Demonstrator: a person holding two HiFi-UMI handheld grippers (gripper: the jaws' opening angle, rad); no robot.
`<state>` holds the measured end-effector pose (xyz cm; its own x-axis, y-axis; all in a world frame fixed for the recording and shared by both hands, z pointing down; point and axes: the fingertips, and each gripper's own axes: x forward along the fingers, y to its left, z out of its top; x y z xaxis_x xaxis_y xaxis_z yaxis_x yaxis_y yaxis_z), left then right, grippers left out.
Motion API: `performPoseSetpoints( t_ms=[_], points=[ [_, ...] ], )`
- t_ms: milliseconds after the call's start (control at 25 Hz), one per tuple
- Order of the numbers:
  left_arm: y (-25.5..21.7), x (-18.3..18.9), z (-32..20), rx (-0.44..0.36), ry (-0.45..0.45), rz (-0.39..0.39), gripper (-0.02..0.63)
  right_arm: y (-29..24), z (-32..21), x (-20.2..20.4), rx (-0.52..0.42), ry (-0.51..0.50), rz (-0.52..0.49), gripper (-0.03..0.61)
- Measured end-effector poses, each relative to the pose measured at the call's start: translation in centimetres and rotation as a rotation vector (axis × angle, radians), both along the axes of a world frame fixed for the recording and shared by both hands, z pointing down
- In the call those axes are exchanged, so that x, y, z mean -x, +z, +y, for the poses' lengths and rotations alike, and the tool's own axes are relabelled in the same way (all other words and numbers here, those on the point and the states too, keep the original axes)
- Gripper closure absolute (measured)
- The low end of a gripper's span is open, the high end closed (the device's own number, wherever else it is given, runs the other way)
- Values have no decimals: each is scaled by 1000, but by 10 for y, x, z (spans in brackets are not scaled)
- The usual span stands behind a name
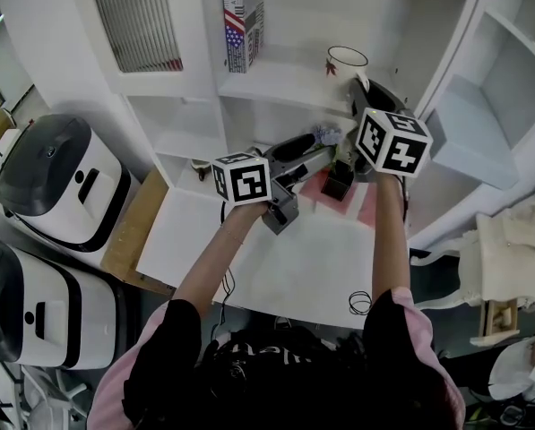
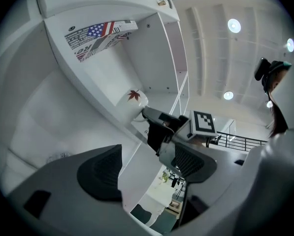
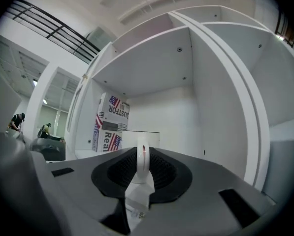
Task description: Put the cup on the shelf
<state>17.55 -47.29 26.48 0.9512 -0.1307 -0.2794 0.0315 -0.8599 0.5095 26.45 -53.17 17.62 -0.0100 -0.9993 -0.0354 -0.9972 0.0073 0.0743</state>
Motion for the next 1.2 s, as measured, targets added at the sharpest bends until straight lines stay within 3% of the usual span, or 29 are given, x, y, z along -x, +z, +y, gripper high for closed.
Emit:
performPoseSetpoints(
  t_ms=[400, 560, 680, 1040, 1200],
  points=[
    [31, 4, 25, 22, 27, -55, 270, 0, -13, 3, 62, 70, 77, 488],
    [32, 13, 34, 6, 8, -56, 270, 1, -11, 3, 56, 47, 47, 477],
    [34, 21, 41, -6, -4, -61, 270, 3, -7, 6, 46, 15, 8, 406],
    [48, 43, 58, 22, -4, -63, 270, -12, 38, 25, -40, -42, -14, 405],
    [43, 59, 71, 14, -9, -37, 270, -16, 74, 48, -91, -114, -28, 405]
  ],
)
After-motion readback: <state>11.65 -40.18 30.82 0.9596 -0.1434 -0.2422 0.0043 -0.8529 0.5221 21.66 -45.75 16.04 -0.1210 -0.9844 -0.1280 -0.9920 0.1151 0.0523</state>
